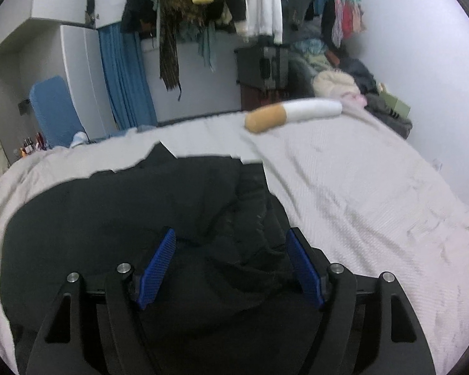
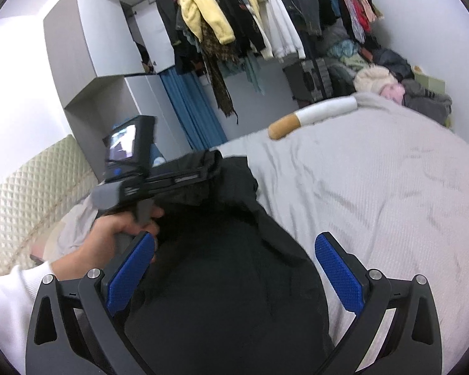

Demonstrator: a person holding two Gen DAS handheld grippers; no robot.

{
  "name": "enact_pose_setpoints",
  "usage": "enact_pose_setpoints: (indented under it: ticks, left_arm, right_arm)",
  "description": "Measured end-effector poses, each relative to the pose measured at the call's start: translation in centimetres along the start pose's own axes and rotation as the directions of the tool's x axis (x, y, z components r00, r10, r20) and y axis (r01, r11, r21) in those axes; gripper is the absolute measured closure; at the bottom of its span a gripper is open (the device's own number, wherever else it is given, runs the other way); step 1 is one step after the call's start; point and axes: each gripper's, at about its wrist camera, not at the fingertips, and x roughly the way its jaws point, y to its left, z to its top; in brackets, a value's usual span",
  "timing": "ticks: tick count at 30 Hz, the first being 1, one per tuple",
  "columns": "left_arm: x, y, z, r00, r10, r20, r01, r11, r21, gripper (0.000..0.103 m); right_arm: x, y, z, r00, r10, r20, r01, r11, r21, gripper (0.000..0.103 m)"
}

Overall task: Fold large clothes
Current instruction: 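Lift the sleeve with the left tool and fold it over the jacket body, then release the sleeve with the left tool and flatten the folded jacket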

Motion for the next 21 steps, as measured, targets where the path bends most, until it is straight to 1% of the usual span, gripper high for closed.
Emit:
enact_pose_setpoints:
  ticks: [3, 7, 10, 13, 16, 17, 19, 20, 21]
  left_arm:
    - [-3.2, 2.3, 0.8, 0.999, 0.012, 0.035, -0.01, 0.999, -0.032, 0.03]
    - [-8.2, 6.7, 2.2, 0.996, 0.047, 0.076, -0.04, 0.996, -0.085, 0.03]
    - [-11.7, 10.8, 3.2, 0.991, 0.092, 0.1, -0.078, 0.989, -0.129, 0.03]
    - [-14.3, 15.2, 3.5, 0.984, 0.13, 0.122, -0.108, 0.979, -0.174, 0.03]
    - [-15.3, 19.6, 3.4, 0.981, 0.161, 0.111, -0.132, 0.964, -0.231, 0.03]
    - [-15.1, 21.3, 3.1, 0.978, 0.183, 0.097, -0.154, 0.956, -0.249, 0.03]
    - [-14.3, 23.6, 2.4, 0.975, 0.21, 0.072, -0.185, 0.947, -0.262, 0.03]
    - [-13.6, 24.6, 2.1, 0.975, 0.212, 0.061, -0.189, 0.945, -0.267, 0.03]
    - [-12.6, 25.7, 1.6, 0.978, 0.203, 0.049, -0.183, 0.945, -0.273, 0.03]
  right_arm:
    - [0.2, 1.8, 1.4, 0.999, 0.006, 0.043, -0.004, 0.998, -0.059, 0.0]
    - [0.6, 4.3, 3.9, 0.994, 0.074, 0.077, -0.066, 0.993, -0.096, 0.0]
    - [1.6, 6.5, 6.1, 0.988, 0.111, 0.103, -0.096, 0.985, -0.143, 0.0]
    - [3.6, 8.6, 8.3, 0.985, 0.129, 0.118, -0.106, 0.976, -0.189, 0.0]
    - [6.4, 10.8, 9.5, 0.985, 0.133, 0.111, -0.101, 0.961, -0.256, 0.0]
    - [7.7, 11.5, 9.6, 0.985, 0.141, 0.102, -0.108, 0.954, -0.279, 0.002]
    - [10.7, 12.5, 9.8, 0.987, 0.149, 0.061, -0.124, 0.946, -0.299, 0.011]
    - [12.5, 12.9, 9.8, 0.989, 0.142, 0.03, -0.127, 0.945, -0.3, 0.019]
    - [14.3, 13.4, 9.6, 0.991, 0.136, -0.003, -0.131, 0.945, -0.299, 0.024]
